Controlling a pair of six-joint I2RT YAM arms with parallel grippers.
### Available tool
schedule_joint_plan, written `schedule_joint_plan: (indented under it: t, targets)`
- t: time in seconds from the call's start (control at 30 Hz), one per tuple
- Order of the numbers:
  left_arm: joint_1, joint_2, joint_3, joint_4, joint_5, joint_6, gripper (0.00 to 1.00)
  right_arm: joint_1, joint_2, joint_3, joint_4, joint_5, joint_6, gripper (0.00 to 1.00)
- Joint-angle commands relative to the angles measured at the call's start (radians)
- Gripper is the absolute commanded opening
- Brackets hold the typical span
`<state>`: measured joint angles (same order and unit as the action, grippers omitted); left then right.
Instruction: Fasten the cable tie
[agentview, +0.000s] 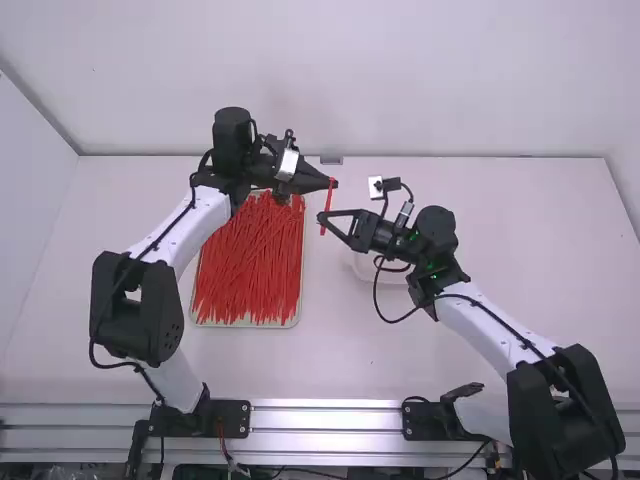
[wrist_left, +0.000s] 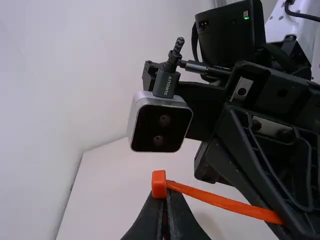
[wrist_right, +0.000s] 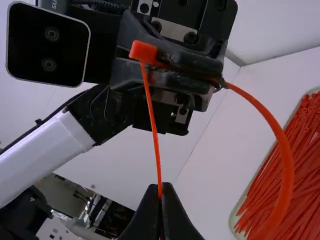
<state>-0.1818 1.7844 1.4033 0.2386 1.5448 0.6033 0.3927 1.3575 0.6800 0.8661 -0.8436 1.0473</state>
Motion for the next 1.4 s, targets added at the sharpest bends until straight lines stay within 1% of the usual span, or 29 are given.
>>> schedule_joint_plan:
  t: [0.0, 0.33, 0.5, 0.67, 0.83, 0.93, 1.37]
  targets:
    - [-0.008, 0.000, -0.003, -0.003, 0.025, 0.022, 0.02, -0.001, -0.004, 0.027, 0.019, 0.003, 0.004, 0.00]
    - [-0.009, 0.000, -0.024, 0.011, 0.026, 0.022, 0.02, -0.014, -0.004, 0.027, 0.027, 0.007, 0.027, 0.00]
    - [-0.008, 0.000, -0.030, 0.005, 0.026, 0.022, 0.02, -0.013, -0.004, 0.028, 0.067, 0.015, 0.027, 0.00]
    - [-0.008, 0.000, -0.030, -0.003, 0.026, 0.013, 0.02, -0.016, -0.004, 0.027, 0.071, 0.044, 0.026, 0.00]
    - [-0.009, 0.000, -0.039, -0.006, 0.026, 0.014, 0.02, -0.041, -0.004, 0.028, 0.072, 0.044, 0.026, 0.00]
    - [-0.010, 0.000, -0.049, 0.003, 0.026, 0.014, 0.02, -0.039, -0.004, 0.028, 0.075, 0.048, 0.026, 0.00]
    - [-0.049, 0.000, -0.063, 0.003, 0.026, 0.014, 0.02, -0.054, -0.004, 0.028, 0.076, 0.068, 0.018, 0.00]
